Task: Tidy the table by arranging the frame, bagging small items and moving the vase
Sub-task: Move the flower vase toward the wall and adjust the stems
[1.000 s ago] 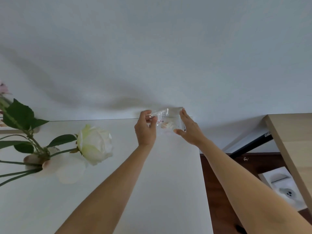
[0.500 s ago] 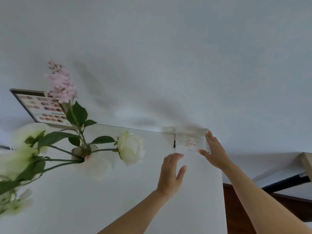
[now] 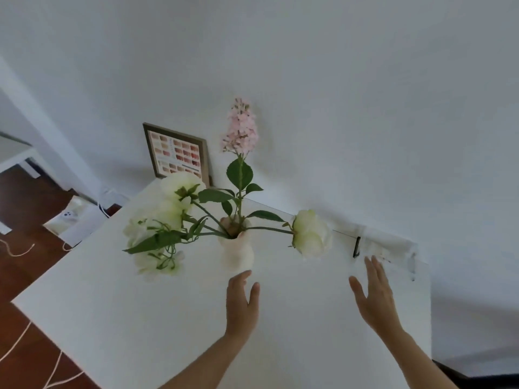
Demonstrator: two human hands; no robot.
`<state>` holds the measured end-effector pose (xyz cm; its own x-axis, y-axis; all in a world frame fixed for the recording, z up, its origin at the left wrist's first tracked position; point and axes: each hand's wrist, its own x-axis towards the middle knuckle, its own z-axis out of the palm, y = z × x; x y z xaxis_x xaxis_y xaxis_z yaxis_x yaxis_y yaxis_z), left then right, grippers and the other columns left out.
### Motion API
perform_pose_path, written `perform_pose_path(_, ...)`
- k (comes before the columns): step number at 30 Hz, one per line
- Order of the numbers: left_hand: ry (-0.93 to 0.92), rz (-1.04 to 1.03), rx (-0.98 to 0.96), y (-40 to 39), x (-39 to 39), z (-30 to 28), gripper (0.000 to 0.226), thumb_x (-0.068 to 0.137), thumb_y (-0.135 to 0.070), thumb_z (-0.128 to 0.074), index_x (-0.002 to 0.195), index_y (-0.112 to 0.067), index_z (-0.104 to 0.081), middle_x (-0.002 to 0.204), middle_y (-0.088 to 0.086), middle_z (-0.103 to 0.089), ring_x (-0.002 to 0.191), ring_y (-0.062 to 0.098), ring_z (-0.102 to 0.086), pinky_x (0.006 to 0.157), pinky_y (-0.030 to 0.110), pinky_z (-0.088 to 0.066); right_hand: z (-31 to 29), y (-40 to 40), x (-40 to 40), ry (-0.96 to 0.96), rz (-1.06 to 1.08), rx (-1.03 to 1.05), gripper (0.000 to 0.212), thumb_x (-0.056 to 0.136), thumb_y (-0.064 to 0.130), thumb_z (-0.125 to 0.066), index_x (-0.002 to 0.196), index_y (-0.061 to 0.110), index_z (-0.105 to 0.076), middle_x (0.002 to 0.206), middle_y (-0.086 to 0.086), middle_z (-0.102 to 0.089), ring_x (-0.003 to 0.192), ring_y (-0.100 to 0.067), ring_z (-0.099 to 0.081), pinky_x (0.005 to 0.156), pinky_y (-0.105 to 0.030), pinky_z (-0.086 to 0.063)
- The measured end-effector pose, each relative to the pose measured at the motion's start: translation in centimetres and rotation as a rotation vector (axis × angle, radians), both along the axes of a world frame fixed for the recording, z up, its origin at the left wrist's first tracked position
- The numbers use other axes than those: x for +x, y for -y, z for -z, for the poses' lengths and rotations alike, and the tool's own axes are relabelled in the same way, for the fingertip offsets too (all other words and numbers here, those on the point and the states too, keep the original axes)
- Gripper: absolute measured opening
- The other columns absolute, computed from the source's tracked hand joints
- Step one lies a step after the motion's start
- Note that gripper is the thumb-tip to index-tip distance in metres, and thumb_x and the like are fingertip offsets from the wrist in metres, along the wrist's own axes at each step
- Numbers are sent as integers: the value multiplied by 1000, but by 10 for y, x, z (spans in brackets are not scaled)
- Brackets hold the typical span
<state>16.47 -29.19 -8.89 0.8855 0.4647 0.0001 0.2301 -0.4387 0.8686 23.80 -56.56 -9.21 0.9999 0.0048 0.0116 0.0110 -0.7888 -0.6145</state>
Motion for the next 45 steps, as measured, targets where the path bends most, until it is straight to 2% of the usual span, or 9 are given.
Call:
perform_pose_path(13,-65,-42,-124,-68,42,-16,48,91,-25,-54,134,-8,-42,138,19,-46,124,31,-47,102,42,-44,-8,-213,9,-157,-203,158,47,99,31,-39,145,29,-30,150,2,-39,137,-19,-37,113,-33,-27)
perform_pose_path(16,21,-28,-261,-73,45,-34,117,61,-88,-22,130,4,-44,134,26,-49,122,36,-48,101,42,-43,-4,-238,12,-189,-137,197,44,99,31,-41,142,26,-36,142,1,-50,126,-22,-52,104,-29,-38)
perform_pose_path(19,12,2,-326,-79,53,-37,147,38,-101,-8,127,11,-43,133,28,-49,123,38,-49,96,20,-43,-2,-253,12,-157,-37,252,41,96,28,-48,137,26,-44,125,3,-64,108,-17,-62,90,-20,-42)
perform_pose_path(23,-29,145,-294,-94,67,-28,112,65,-85,-25,126,7,-47,130,25,-52,119,31,-51,102,44,-45,-1,-263,18,-86,115,281,32,93,25,-55,125,24,-53,113,5,-68,98,-15,-64,86,-26,-51)
perform_pose_path(25,-72,203,-186,-101,81,-22,51,90,-39,-49,126,-3,-51,129,18,-56,118,26,-54,101,45,-48,-2,-268,23,-66,167,311,33,91,22,-58,123,27,-52,103,12,-66,84,-8,-61,81,-20,-50)
perform_pose_path(26,-74,215,-139,-105,90,-18,38,90,-18,-57,125,-7,-52,128,15,-58,117,26,-56,100,45,-50,-2,-271,26,-62,190,332,33,91,21,-59,123,28,-52,101,16,-64,82,-5,-59,82,-19,-49)
perform_pose_path(34,-77,347,-59,-116,153,-9,40,85,-6,-62,124,-11,-55,128,9,-61,119,24,-57,102,39,-48,-12,-284,59,-93,280,344,42,94,23,-52,135,19,-46,117,-1,-67,107,-19,-62,98,-39,-50)
perform_pose_path(41,-115,404,-81,-118,190,-3,41,87,-8,-61,127,-11,-52,132,9,-59,122,26,-55,103,39,-44,-12,-286,83,-93,313,336,49,94,24,-52,141,23,-38,114,-3,-68,87,-16,-61,81,-25,-49)
perform_pose_path(45,-138,429,-81,-118,206,1,42,89,-10,-58,130,-12,-49,135,9,-57,124,26,-54,102,36,-44,-13,-287,92,-86,337,345,55,94,23,-51,145,27,-32,112,-4,-69,94,-22,-64,82,-29,-51)
